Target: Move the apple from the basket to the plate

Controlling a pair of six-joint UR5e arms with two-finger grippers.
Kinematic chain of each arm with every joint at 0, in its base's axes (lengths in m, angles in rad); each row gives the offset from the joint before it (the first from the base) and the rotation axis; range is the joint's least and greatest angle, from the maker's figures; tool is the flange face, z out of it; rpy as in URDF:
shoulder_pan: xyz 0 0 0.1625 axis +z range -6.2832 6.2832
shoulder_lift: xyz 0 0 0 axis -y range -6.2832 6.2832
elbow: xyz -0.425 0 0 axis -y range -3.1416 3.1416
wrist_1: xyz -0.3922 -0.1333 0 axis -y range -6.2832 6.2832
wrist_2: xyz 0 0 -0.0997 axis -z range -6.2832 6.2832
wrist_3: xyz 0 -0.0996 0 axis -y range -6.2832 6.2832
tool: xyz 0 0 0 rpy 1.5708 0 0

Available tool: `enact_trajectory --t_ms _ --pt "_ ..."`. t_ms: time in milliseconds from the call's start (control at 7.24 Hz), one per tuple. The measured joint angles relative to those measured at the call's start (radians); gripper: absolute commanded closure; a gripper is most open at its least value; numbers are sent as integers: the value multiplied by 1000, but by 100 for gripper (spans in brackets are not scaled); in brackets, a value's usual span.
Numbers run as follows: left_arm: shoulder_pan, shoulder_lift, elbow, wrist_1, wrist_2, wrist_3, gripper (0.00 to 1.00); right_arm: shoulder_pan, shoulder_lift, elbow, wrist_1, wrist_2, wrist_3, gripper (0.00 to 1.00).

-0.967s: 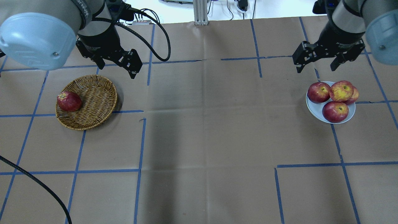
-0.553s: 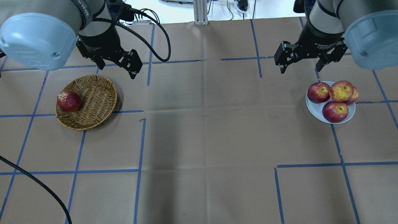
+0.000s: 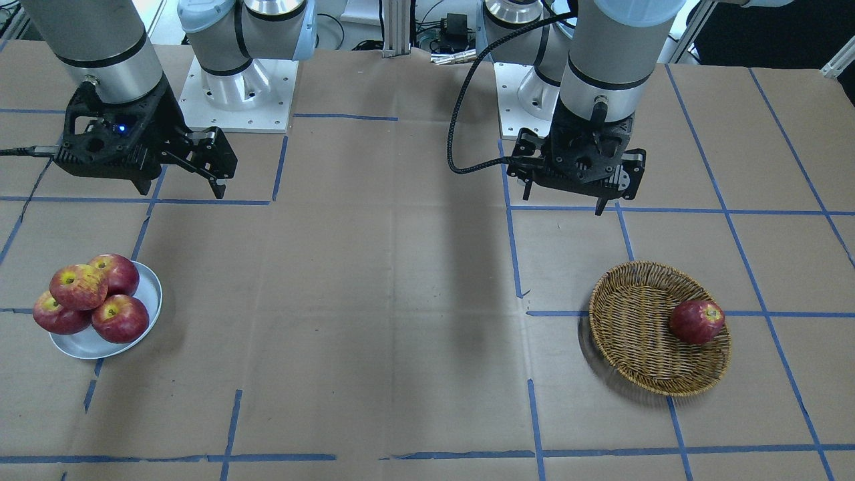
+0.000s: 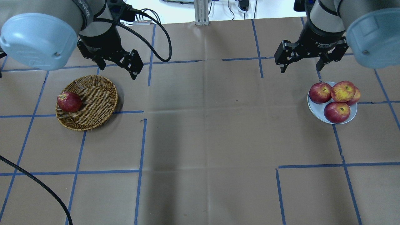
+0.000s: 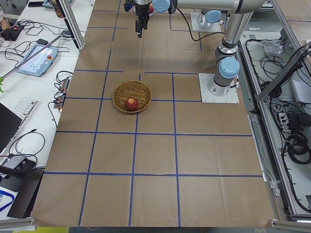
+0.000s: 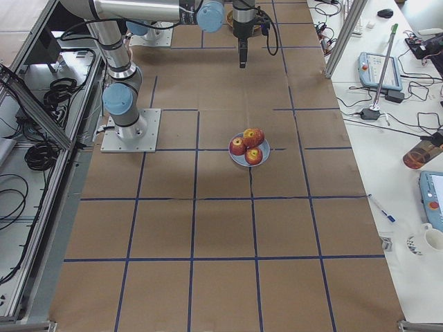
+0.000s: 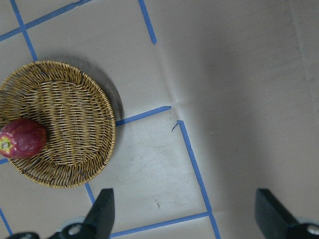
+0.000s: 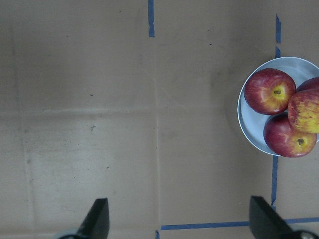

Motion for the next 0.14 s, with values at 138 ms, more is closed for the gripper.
enact_trajectory --t_ms 138 --pt "0 1 1 0 0 0 1 0 0 0 0 0 0 0"
